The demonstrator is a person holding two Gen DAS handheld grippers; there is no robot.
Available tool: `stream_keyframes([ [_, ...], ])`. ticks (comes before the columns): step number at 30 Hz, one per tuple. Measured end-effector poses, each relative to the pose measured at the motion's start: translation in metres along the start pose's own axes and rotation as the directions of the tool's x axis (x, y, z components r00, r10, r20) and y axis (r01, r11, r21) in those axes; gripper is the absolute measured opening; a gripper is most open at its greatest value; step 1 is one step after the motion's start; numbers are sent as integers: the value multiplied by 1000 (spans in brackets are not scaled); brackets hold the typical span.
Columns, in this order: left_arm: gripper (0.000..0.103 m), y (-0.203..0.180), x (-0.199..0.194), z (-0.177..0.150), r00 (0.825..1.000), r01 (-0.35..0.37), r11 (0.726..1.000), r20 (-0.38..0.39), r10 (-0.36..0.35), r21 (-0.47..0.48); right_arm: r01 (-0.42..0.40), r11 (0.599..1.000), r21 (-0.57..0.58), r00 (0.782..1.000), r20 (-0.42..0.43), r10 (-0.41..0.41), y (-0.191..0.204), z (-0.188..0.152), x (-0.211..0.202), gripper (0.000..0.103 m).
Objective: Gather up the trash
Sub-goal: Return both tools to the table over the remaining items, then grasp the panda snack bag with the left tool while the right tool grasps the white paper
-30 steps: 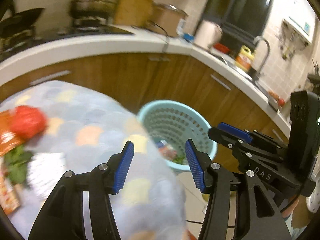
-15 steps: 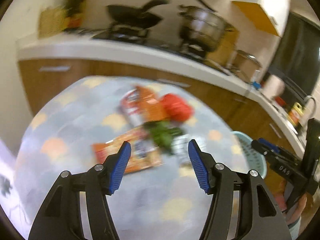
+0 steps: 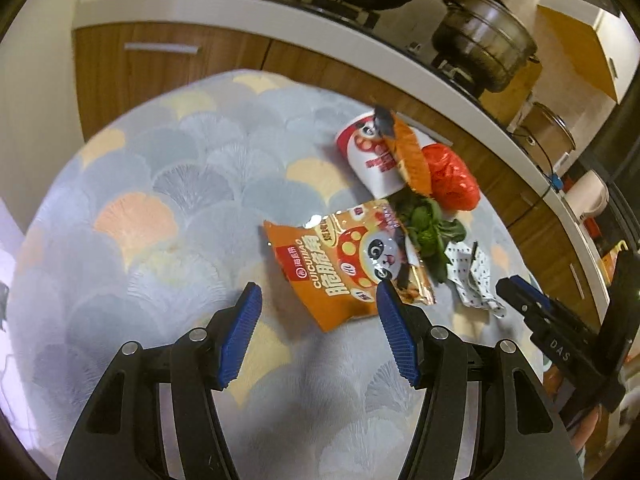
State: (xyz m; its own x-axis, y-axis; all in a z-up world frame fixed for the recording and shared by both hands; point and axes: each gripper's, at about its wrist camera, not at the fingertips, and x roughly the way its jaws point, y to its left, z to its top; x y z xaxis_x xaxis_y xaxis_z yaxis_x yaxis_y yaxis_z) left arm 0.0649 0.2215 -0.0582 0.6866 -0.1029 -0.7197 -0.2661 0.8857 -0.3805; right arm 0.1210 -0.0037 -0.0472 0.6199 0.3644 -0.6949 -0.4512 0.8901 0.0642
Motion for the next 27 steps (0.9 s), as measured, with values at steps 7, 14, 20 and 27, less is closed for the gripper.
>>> stream_keyframes([
  [7, 60, -10, 7, 0, 1000, 6, 1000, 18, -6, 20, 9, 1000, -15, 996, -85, -10, 1, -3, 22, 31],
  [14, 55, -12, 5, -5, 982, 183, 983, 53, -181, -18, 2, 999, -35, 997, -79, -4, 3, -5, 22, 31],
  [20, 48, -19, -2, -4, 960, 267, 963, 94, -263, -28, 6, 999, -39, 997, -77, -9, 3, -4, 22, 31],
  [27, 23, -35, 26, 3, 986, 158, 987, 47, -158, -15, -11, 1000, -24, 997, -72, 9, 2, -5, 19, 31],
])
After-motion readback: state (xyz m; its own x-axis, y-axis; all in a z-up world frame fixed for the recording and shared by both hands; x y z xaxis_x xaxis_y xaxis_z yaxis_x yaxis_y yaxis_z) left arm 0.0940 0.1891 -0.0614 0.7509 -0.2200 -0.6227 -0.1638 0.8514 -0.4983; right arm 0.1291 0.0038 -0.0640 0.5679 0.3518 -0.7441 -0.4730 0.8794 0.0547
